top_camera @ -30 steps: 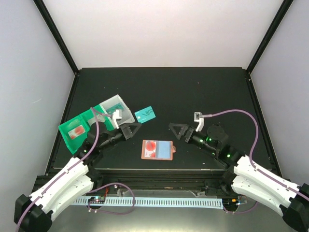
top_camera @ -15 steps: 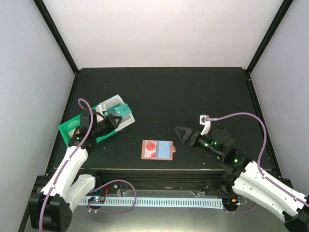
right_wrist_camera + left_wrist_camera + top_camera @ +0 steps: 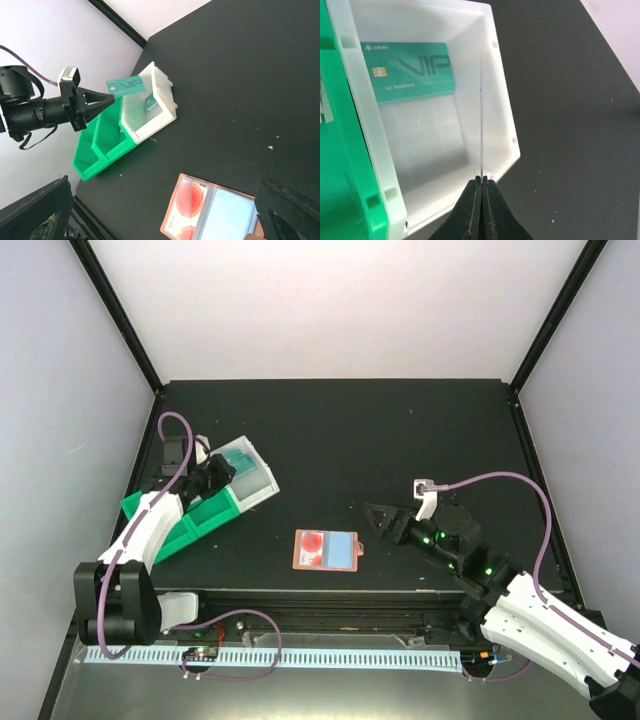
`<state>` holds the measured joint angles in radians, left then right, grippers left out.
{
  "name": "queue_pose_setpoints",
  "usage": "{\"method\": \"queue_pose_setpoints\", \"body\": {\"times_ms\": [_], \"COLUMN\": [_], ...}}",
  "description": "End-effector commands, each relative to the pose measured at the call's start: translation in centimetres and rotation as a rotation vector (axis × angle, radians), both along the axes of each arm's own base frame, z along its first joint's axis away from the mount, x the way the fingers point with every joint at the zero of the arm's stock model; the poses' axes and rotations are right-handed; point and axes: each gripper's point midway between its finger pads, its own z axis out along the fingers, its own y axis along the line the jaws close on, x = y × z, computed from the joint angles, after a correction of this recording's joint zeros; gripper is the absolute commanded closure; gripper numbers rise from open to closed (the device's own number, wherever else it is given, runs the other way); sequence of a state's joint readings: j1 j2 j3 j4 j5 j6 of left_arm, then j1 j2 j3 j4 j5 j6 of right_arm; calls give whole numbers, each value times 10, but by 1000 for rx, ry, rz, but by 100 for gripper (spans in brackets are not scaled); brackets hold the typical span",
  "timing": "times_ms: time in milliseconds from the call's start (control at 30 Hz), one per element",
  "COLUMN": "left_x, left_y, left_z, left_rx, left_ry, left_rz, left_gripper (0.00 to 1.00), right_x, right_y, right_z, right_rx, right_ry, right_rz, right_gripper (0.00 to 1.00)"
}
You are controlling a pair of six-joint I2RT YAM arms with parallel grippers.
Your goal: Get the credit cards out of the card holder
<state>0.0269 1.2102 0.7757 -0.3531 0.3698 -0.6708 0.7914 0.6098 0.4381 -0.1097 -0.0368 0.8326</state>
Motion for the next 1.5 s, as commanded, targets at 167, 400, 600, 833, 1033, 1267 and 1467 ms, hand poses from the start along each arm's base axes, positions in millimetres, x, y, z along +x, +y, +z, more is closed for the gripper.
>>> {"method": "queue_pose_setpoints", "body": {"times_ms": [167, 400, 600, 833, 1033, 1267, 1467], "left_x": [29, 44, 52, 60, 66, 69, 70], "left_y": [19, 16, 20, 21, 22, 21, 23], "left_z": [-22, -31, -38, -47, -49, -62, -68], "left_rx": [62, 41, 57, 56, 49, 45, 53], "left_ry": [74, 82, 97, 107, 102, 137, 148], "left_rz": [44, 33, 45, 51, 62, 60, 64], "left_gripper": [98, 98, 98, 98, 99, 96, 91], "right_x": [5, 7, 9, 11, 15, 18, 21], "right_y": [-5, -7, -7, -7, -5, -7, -8], "right_z": [16, 21, 16, 13, 12, 11, 11], "right_rx": [-7, -10, -12, -19, -44, -52, -67], "right_ry": [-47, -57, -50, -46, -43, -48, -57], "right_rz": [-37, -51, -58, -67, -70, -90, -99], "right_gripper": [0, 0, 0, 0, 0, 0, 0]}}
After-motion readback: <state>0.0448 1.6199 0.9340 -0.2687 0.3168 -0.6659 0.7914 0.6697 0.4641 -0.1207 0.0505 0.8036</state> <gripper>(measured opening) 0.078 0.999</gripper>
